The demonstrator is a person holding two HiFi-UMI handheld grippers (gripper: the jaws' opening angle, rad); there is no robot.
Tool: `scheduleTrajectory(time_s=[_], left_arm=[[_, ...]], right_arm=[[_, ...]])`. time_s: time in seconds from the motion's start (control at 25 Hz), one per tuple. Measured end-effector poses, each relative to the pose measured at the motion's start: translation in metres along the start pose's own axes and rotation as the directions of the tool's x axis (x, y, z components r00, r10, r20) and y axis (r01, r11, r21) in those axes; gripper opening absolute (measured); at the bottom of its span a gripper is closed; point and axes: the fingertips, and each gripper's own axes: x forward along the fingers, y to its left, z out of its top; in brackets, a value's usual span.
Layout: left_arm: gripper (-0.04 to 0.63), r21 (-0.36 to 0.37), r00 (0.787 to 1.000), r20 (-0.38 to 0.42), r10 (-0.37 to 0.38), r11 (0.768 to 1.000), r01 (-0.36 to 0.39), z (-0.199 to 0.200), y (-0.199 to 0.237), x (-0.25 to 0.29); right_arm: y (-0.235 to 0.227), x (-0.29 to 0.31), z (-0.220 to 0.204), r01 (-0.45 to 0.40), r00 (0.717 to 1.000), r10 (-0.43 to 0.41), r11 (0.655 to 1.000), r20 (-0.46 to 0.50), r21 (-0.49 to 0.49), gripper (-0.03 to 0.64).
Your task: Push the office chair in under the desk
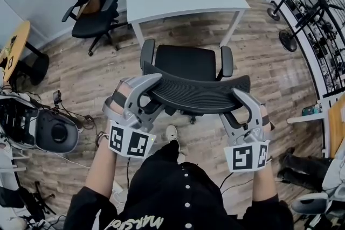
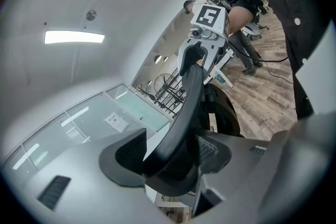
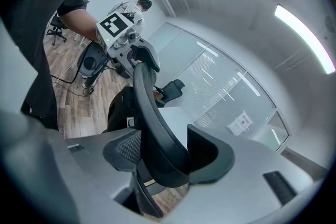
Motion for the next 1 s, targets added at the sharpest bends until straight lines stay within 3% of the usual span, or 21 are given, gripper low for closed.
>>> scheduleTrajectory(time_s=[1.0], left_arm=[[0.25,0.012,0.999,0.038,0.017,1.0,-0.017,-0.046,0.043,0.051]], right_arm=[[-0.033,0.074,-0.005,-0.02,0.999,0.02,0.999,-0.025,0.025,0.254]])
